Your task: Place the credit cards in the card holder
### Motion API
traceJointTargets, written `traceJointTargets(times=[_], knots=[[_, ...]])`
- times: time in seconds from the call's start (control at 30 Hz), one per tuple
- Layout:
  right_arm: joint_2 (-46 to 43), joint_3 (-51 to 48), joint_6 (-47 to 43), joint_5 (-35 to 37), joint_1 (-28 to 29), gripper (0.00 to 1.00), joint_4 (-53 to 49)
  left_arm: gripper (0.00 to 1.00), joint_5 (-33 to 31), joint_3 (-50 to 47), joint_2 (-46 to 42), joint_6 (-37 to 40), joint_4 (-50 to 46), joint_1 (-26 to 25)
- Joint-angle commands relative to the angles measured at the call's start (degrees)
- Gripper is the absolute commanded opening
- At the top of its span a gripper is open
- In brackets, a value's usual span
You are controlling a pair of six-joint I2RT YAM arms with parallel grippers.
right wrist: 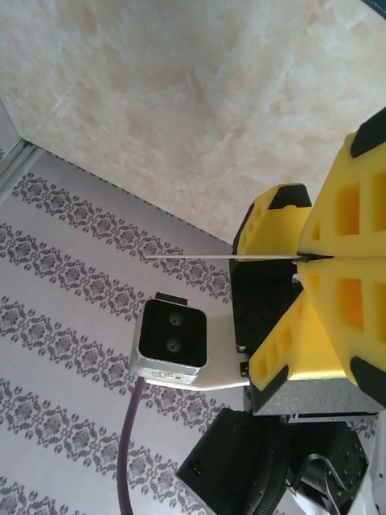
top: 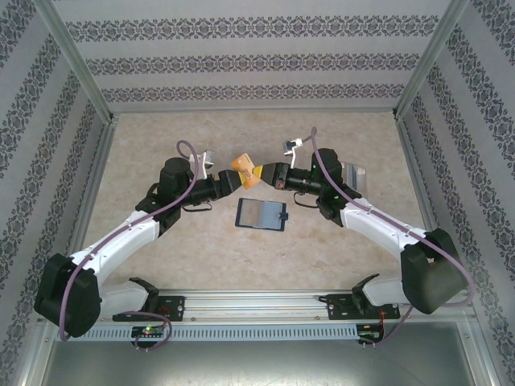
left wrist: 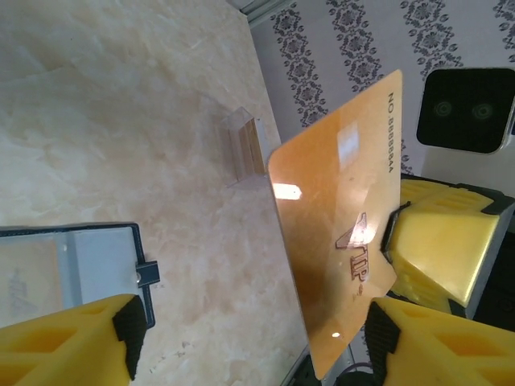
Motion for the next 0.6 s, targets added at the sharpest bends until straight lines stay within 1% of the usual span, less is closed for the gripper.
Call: traceJointTargets(times=[0.0, 0.03, 0.07, 0.2, 0.3, 0.37, 0.5, 0.57], knots=[[1.1, -0.8, 1.4, -1.3, 1.0, 0.00, 4.4, 0.65, -1.3, 1.1, -1.7, 0.9, 1.0, -0.4], [1.3, -1.0, 1.7, -1.3, 1.1, 0.00, 4.6, 0.58, -1.7, 1.7, -1.5, 1.5, -0.5, -0.4], [1.7, -1.2, 2.2, -1.4, 1.1, 0.00, 5.1, 0.55, -1.4, 1.9, -1.2, 1.7, -0.7, -0.4], [3.2, -1.6, 4.2, -2.3, 1.9, 0.00, 7.5, 0.43, -0.8, 1.7, -0.9, 1.4, 1.1, -0.4], [3.4, -2.5, 4.5, -1.4, 2.2, 0.00, 8.3, 0.36, 0.2, 2.5, -0.1, 1.2, 1.7, -0.4], [3.9, -2.4, 4.4, -1.4, 2.5, 0.00, 8.4, 0.28, 0.8, 2.6, -0.2, 1.1, 1.9, -0.4], [4.3, -3.0, 4.8, -1.3, 2.6, 0.00, 8.9, 0.15, -0.9, 2.6, -1.0, 2.0, 0.5, -0.4], [4.2, -3.6, 4.5, -0.8, 2.5, 0.09, 8.6, 0.12, -0.7, 3.1, -1.1, 2.7, -0.8, -0.4]])
